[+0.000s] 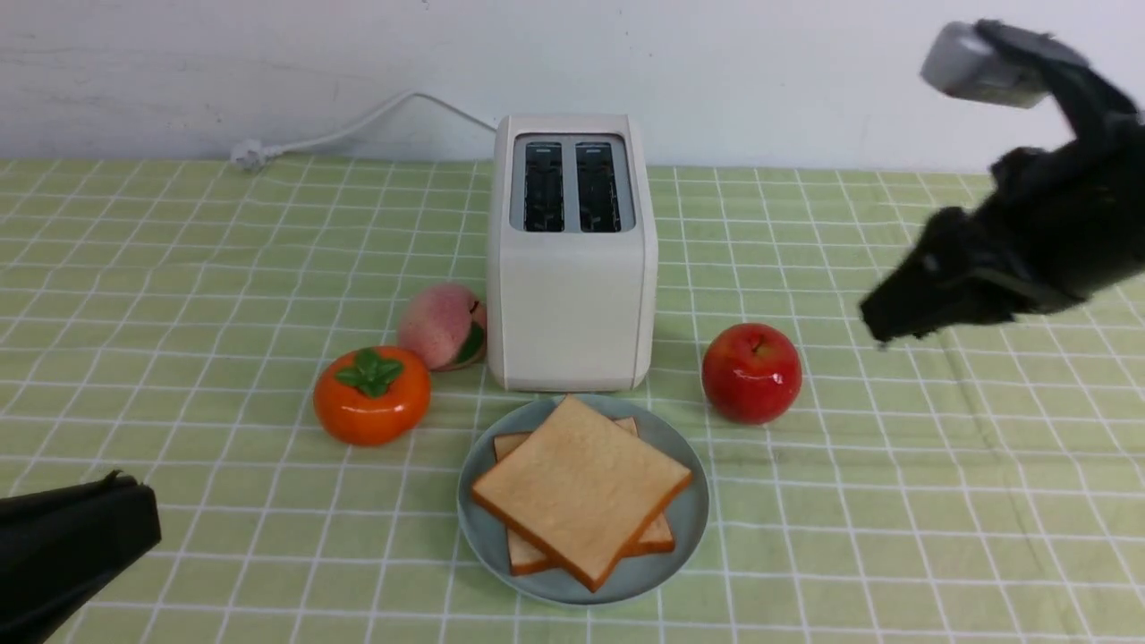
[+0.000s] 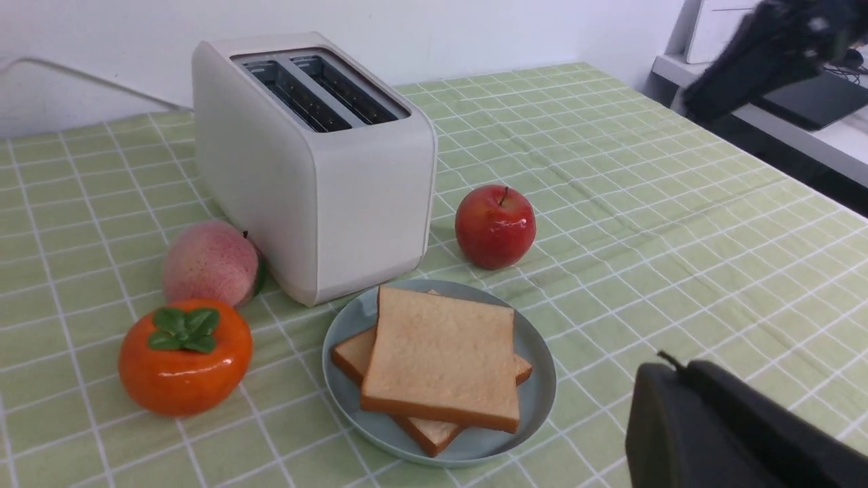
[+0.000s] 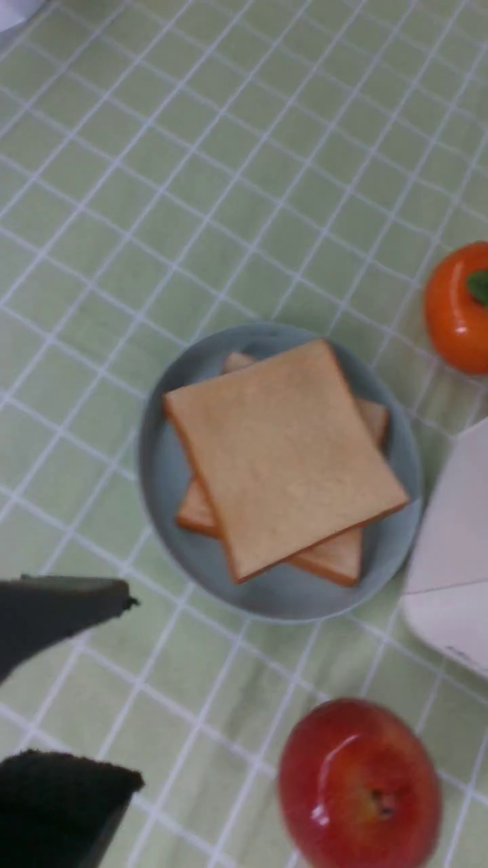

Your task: Take toasted bread from bread machine on green coffee tablecloth place on plate.

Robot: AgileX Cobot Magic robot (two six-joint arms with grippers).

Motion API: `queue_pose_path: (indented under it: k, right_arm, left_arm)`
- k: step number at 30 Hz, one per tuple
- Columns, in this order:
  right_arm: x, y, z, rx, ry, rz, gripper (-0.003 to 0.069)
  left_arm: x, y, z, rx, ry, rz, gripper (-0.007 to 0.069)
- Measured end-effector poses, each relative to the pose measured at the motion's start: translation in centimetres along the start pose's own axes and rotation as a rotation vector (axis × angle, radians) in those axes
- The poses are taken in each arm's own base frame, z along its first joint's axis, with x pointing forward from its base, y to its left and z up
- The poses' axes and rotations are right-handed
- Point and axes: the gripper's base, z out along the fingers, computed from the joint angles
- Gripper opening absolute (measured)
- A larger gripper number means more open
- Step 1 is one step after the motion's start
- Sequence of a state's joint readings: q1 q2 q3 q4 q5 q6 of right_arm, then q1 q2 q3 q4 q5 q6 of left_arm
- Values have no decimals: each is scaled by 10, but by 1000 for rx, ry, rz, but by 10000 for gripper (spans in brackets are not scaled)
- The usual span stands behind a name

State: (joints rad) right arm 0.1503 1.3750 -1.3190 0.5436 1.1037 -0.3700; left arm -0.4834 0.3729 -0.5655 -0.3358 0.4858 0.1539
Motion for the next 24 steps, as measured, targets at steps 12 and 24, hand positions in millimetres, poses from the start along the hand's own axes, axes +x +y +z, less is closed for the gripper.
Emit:
queue_pose_path:
  k: [12,24]
  right_arm:
    - [157,37,-70,174,-130,-2,16]
    - [227,24,-47,209,-537,134,16]
  left_arm:
    - [60,17,3,-40,-198,-151,-13]
    - [68,20,6,-54,-201,-160,-13]
